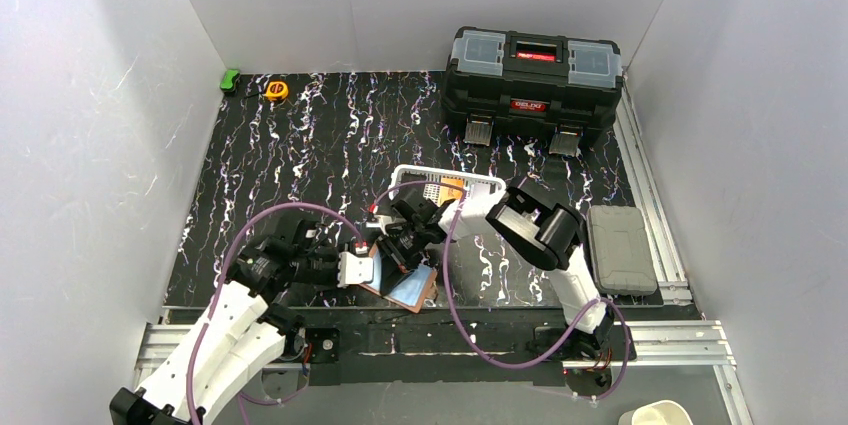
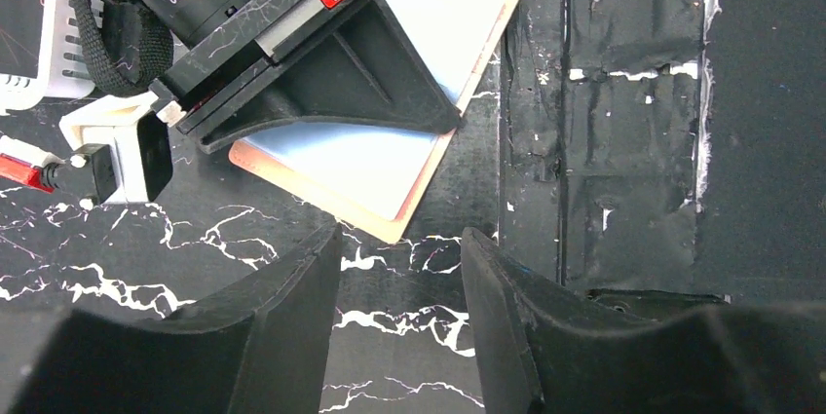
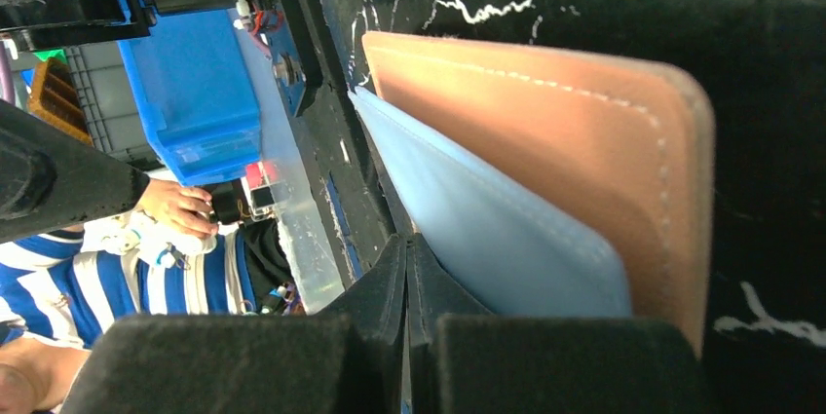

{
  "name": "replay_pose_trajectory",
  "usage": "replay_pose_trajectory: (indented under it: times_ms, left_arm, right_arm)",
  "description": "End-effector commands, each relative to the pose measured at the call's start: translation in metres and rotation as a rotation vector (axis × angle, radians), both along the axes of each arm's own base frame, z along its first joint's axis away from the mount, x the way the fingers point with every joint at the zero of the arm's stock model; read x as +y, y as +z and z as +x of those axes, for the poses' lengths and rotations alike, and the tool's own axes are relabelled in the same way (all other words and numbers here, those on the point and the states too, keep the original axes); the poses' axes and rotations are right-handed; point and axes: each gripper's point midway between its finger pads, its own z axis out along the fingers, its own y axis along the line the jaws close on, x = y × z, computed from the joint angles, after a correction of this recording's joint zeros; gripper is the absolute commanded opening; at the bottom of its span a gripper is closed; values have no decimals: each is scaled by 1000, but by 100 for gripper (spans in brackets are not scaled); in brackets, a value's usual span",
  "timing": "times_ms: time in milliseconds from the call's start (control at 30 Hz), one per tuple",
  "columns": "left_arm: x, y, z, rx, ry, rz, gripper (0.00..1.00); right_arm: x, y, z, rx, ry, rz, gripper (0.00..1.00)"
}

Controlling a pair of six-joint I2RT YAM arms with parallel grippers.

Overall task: Put the credit cards into the card holder
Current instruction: Pick up the credit card from the storage box.

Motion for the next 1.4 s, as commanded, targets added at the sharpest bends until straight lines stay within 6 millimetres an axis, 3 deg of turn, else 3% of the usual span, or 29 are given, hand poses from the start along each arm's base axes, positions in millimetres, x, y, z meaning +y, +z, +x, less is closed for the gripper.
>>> replay_pose_trajectory:
  times_ms: [0,100,267,433,600,833,1067,1233,1367]
  left_arm:
    - [-2,15,-5,0,-25,-25,46]
    - [-6,21,-3,3,-22,-44,46]
    - [-15,35,5,13,6,-85,45]
    - [-22,54,14,27,41,-120,49]
    - [-26,68,24,18,74,-140,58]
    - [-29,81,30,-3,91,-166,67]
    - [-29,84,33,-8,103,-167,69]
    - [-31,90,43,-6,140,-170,72]
    - [-32,104,59,-28,205,-188,81]
  right_arm:
    - [-42,-64,7,-87,-36,-292,1]
    - [-50,-61,6,-113,-31,-310,1]
    - [-49,-40,10,-184,-24,-268,14]
    - [-38,1,20,-272,-20,-186,21]
    - [-28,42,28,-335,-6,-121,25]
    - [-20,80,32,-378,-13,-62,43]
    - [-18,108,39,-439,-16,-27,41]
    - [-27,134,70,-596,-59,-115,43]
    - [-55,158,114,-758,-171,-263,45]
